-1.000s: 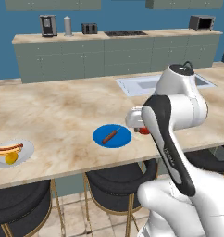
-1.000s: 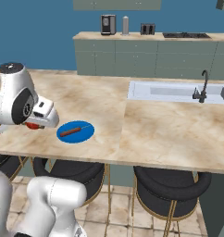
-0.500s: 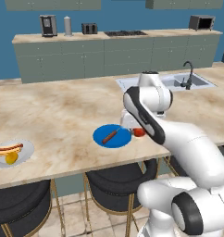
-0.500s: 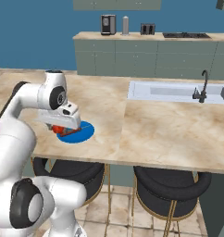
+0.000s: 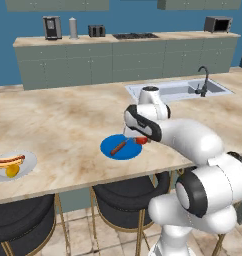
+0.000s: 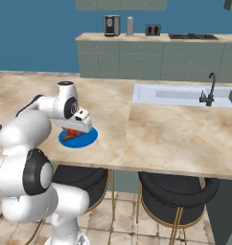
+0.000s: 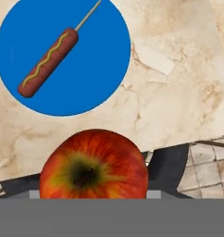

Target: Pick up the mango and apple from the fridge and place one fruit on each plate on the dining counter.

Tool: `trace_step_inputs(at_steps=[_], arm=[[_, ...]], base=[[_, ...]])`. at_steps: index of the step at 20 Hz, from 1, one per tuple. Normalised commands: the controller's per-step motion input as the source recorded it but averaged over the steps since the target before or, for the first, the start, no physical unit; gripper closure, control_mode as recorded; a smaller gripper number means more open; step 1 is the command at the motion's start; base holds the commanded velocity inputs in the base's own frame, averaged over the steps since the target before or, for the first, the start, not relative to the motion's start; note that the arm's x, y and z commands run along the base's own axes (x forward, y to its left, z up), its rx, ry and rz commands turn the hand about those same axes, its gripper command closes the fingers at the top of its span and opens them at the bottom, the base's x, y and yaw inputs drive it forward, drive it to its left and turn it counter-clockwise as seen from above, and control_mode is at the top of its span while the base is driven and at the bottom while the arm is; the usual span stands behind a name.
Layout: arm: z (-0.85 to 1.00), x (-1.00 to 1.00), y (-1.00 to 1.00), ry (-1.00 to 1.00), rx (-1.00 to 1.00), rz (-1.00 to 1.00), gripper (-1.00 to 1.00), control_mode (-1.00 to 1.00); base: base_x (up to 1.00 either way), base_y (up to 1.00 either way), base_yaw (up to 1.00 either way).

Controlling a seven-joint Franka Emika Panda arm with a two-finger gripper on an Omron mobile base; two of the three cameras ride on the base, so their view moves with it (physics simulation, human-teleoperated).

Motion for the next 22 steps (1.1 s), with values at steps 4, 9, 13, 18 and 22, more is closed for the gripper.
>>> trace_step_inputs(at_steps=[4,9,13,18,22], arm=[[-0.57,0.52,0.24,-0.10,-0.09,-0.05,1.00,-1.00],[-0.59,0.15,0.09,0.07,0.00,-0.01,1.00,-1.00],[-0.15,0.12,0.00,0.00,0.00,0.00,1.00,-1.00],[-0.32,0.51,0.00,0.01,0.00,0.00,1.00,-1.00],[-0.13,0.58,0.00,0.00,0.00,0.00,1.00,-1.00]], base=[[0.00,0.00,0.00],[0.00,0.00,0.00],[0.00,0.00,0.00],[0.00,0.00,0.00],[0.00,0.00,0.00]])
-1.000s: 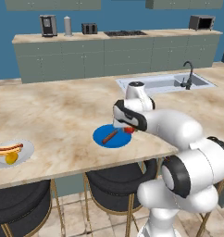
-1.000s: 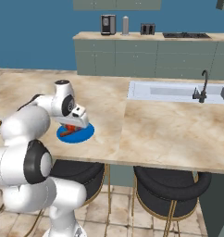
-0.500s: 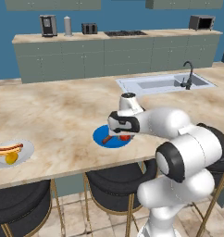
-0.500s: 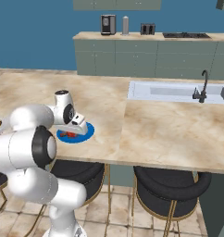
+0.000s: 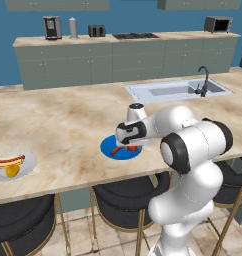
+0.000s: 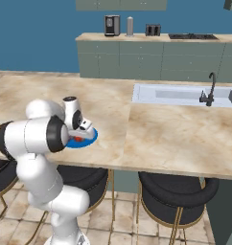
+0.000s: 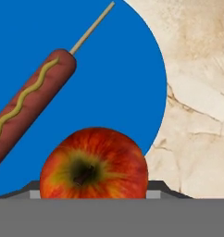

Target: Pick up the mango and apple from the fridge and place one fruit on each plate on the dining counter.

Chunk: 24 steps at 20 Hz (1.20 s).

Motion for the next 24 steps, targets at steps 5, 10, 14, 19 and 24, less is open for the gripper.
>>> trace_step_inputs(at_steps=[5,10,14,19,24], arm=[[-0.25,0.32,0.00,0.02,0.00,0.00,1.00,-1.00],[-0.39,0.05,0.00,0.02,0.00,0.00,1.00,-1.00],[-0.02,0.18,0.00,0.00,0.00,0.00,1.00,-1.00],[0.00,0.00,0.00,0.00,0.00,0.00,1.00,-1.00],[0.13,0.00,0.01,0.00,-0.03,0.00,-1.00,-1.00]], base=[[0.00,0.00,0.00],[0.00,0.00,0.00],[0.00,0.00,0.00],[0.00,0.00,0.00],[0.00,0.00,0.00]])
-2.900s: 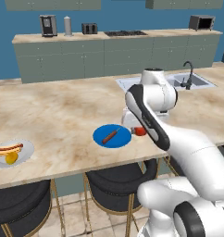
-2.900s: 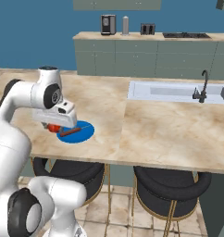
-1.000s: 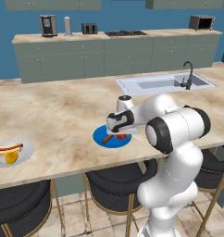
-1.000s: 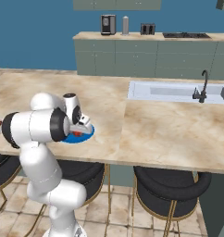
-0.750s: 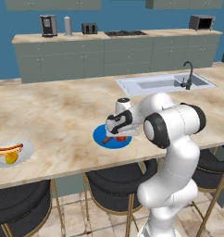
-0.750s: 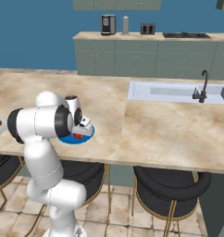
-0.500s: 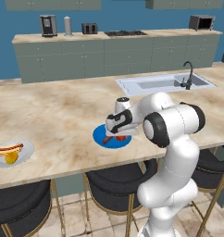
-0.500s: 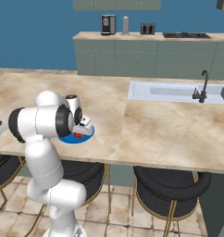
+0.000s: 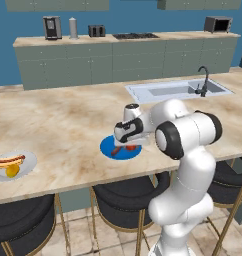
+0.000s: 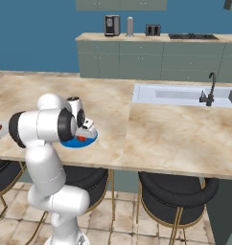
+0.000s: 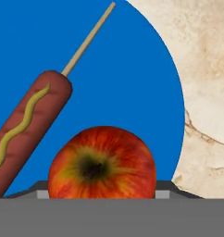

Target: Pick up the mango and apple from the fridge and place one fruit on each plate on the dining counter.

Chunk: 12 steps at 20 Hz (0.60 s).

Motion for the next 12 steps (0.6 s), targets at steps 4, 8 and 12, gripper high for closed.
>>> trace_step_inputs(at_steps=[4,8,12], arm=[[0.57,-0.03,0.00,0.00,-0.03,0.00,-1.00,-1.00],[0.66,-0.15,0.00,0.00,0.00,0.00,-1.00,-1.00],[0.10,0.08,0.00,0.10,0.00,0.00,-1.00,-1.00]], base=[[0.00,0.00,0.00],[0.00,0.00,0.00],[0.00,0.00,0.00]])
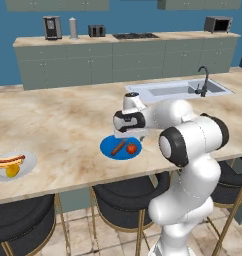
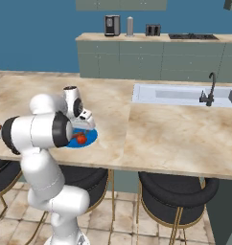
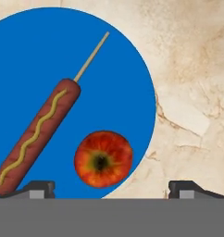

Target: Pick up the mango and apple from the fridge and place one fruit on each plate on the dining counter.

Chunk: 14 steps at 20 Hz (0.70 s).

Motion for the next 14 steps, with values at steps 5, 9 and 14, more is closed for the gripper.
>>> trace_step_inputs(at_steps=[5,9,14], arm=[[0.73,-0.93,0.00,0.00,0.00,0.00,-1.00,-1.00],[0.31,-1.00,-0.02,-0.01,0.03,0.00,-1.00,-1.00],[0.03,-1.00,-0.36,-0.06,0.09,0.00,-1.00,-1.00]], base=[[0.00,0.00,0.00],[0.00,0.00,0.00],[0.00,0.00,0.00]])
